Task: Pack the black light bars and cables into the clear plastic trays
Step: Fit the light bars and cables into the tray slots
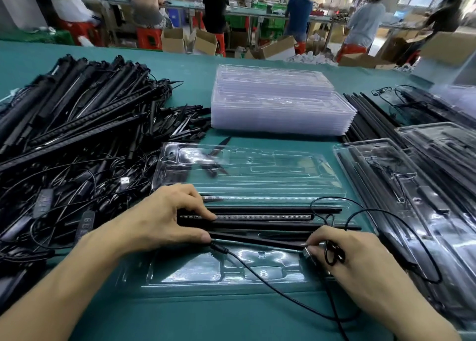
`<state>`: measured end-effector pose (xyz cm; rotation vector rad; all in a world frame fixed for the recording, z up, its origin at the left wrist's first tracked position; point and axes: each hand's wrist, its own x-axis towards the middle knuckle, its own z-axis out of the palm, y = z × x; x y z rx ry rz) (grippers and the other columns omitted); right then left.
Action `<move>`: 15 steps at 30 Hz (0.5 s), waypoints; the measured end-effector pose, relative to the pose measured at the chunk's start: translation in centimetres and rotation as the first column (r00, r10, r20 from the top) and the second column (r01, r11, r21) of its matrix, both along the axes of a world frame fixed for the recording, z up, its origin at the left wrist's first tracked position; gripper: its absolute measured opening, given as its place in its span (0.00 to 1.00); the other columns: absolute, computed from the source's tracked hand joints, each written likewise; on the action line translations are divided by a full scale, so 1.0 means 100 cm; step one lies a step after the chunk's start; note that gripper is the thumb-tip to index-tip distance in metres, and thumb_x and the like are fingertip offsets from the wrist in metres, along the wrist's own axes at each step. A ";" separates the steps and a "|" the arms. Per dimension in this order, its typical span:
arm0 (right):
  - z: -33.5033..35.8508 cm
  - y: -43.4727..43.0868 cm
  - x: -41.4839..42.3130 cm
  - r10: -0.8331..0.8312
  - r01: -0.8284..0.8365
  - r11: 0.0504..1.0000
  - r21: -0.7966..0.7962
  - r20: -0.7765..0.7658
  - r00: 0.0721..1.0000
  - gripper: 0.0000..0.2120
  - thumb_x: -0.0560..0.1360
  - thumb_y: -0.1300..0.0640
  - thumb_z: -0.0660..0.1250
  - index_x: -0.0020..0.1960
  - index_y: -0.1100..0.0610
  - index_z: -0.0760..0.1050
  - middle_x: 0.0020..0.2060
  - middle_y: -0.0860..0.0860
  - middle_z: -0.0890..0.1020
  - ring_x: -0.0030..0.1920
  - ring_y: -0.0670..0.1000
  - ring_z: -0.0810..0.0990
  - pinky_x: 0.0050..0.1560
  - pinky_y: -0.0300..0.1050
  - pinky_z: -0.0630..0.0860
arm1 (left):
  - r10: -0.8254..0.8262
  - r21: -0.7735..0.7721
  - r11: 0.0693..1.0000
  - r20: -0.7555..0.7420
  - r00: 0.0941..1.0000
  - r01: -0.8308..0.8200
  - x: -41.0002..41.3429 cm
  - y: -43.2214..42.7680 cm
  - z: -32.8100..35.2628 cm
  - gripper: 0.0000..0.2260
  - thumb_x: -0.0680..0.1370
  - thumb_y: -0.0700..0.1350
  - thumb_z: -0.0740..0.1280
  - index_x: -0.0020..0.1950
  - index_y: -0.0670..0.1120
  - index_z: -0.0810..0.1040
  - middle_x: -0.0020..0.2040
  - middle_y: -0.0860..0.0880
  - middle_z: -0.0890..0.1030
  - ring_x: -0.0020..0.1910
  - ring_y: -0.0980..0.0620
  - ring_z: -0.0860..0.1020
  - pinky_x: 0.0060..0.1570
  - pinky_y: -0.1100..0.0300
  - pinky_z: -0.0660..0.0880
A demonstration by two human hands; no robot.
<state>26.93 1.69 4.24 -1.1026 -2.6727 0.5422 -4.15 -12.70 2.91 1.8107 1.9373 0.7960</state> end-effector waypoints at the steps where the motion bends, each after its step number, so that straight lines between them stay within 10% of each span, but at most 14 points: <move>1: 0.000 0.000 0.000 0.010 -0.010 1.000 -0.002 0.001 1.000 0.05 0.76 0.45 0.68 0.48 0.36 0.72 0.35 0.39 0.79 0.40 0.43 0.77 0.41 0.49 0.76 | -0.004 0.006 1.000 0.012 1.000 0.004 0.000 0.000 -0.001 0.17 0.66 0.66 0.75 0.52 0.65 0.84 0.50 0.62 0.78 0.54 0.59 0.78 0.56 0.64 0.73; 15: 0.004 0.002 0.002 -0.044 0.043 0.999 -0.028 -0.039 0.998 0.03 0.74 0.41 0.66 0.46 0.38 0.74 0.35 0.40 0.80 0.36 0.44 0.77 0.37 0.49 0.77 | 0.053 0.032 0.998 0.041 0.998 -0.054 0.014 0.004 0.003 0.14 0.69 0.64 0.69 0.47 0.59 0.86 0.46 0.59 0.80 0.52 0.60 0.78 0.53 0.64 0.74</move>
